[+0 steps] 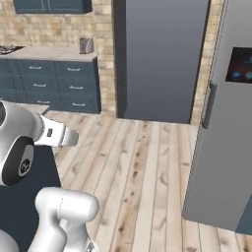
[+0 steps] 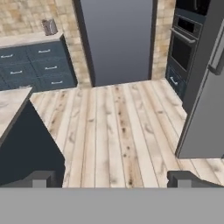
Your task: Place the cold items (apple and corn) from the fridge in one tupperware on the dining counter. Place the warm items (hot dog and kebab skewer) in the stove area in another tupperware.
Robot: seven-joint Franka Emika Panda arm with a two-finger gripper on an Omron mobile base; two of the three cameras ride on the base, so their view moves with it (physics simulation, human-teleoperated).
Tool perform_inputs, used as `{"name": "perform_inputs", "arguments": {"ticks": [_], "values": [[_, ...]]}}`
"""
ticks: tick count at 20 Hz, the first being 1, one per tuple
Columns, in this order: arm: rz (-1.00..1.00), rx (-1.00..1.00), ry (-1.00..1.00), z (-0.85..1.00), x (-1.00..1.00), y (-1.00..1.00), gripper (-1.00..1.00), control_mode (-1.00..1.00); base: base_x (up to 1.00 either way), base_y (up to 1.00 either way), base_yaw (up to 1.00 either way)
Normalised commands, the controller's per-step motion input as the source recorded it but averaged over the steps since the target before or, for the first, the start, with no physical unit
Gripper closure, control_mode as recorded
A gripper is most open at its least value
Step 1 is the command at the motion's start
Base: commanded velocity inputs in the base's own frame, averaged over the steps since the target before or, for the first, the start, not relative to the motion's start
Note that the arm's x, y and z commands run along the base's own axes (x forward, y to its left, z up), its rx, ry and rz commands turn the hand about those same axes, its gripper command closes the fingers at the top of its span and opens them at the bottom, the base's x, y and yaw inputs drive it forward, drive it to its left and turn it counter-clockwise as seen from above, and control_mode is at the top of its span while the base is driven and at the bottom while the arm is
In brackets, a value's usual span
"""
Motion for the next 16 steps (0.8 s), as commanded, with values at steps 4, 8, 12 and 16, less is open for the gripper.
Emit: {"name": "perform_inputs", "arguments": {"ticks": [4,8,12,16], "values": [[0.00,0.00,0.00,0.00,0.00,0.00,-1.00,1.00,1.00,0.16,-0.37],[0.00,0.00,0.00,0.00,0.00,0.00,-1.00,1.00,1.00,0.44,-0.54],[0.00,0.00,0.00,0.00,0.00,0.00,-1.00,1.00,0.95,0.69,-0.57],[0.00,0.00,0.00,0.00,0.00,0.00,-1.00,1.00,0.92,0.81,-0.56]]}}
